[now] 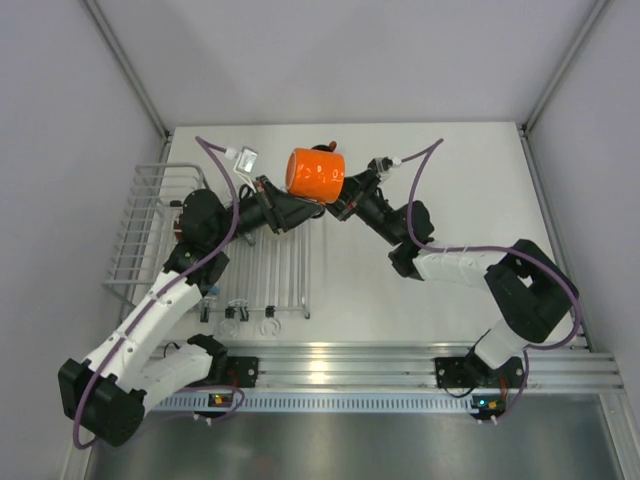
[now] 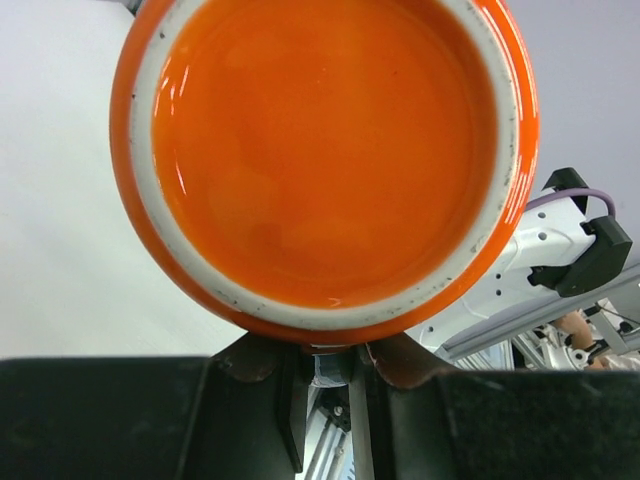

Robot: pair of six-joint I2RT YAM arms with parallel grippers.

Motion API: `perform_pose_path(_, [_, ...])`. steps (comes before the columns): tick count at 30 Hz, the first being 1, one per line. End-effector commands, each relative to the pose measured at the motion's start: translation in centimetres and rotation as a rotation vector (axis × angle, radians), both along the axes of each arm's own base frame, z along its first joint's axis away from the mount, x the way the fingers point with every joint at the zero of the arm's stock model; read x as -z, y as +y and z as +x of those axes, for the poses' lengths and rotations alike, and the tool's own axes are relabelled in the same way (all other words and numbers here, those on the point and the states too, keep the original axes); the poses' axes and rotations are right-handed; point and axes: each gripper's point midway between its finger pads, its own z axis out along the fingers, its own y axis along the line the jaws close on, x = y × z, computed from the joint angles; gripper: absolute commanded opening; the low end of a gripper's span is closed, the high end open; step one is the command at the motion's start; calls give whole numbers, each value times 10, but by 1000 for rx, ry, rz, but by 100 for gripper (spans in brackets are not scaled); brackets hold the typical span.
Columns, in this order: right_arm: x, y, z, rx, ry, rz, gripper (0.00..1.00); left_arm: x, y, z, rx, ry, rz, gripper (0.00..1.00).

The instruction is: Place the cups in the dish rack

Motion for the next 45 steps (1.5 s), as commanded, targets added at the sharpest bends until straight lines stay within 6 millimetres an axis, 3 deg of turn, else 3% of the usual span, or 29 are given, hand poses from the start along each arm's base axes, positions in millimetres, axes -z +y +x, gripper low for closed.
perform_pose_path(1, [-60, -35, -39, 4, -280, 214, 23, -35, 5, -8, -23, -63, -79, 0])
perform_pose_path(7, [-56, -38, -37, 13, -282, 190, 39, -39, 11, -5, -71, -76, -83, 0])
perform_pose_path(16, [-46, -47, -36, 30, -274, 166, 43, -40, 20, 2, -149, -84, -46, 0])
perform_pose_path(24, [-12, -66, -30, 68, -206, 107, 44, -16, 43, 16, -321, -31, 63, 0])
perform_pose_path(30, [2, -82, -32, 93, -199, 65, 44, 23, 67, 23, -456, 103, 208, 0])
perform_pose_path(31, [5, -84, -34, 95, -198, 53, 44, 40, 78, 26, -513, 155, 258, 0])
perform_pose_path(34, [8, -92, -35, 109, -198, 33, 45, 65, 96, 28, -608, 241, 338, 0])
perform_pose_path(38, [9, -104, -36, 129, -208, 20, 45, 121, 130, 21, -759, 424, 504, 0])
perform_pose_path(41, [10, -111, -36, 139, -213, 10, 45, 147, 142, 16, -807, 509, 573, 0])
perform_pose_path(45, [9, -117, -38, 152, -223, -4, 45, 167, 153, 7, -844, 576, 623, 0])
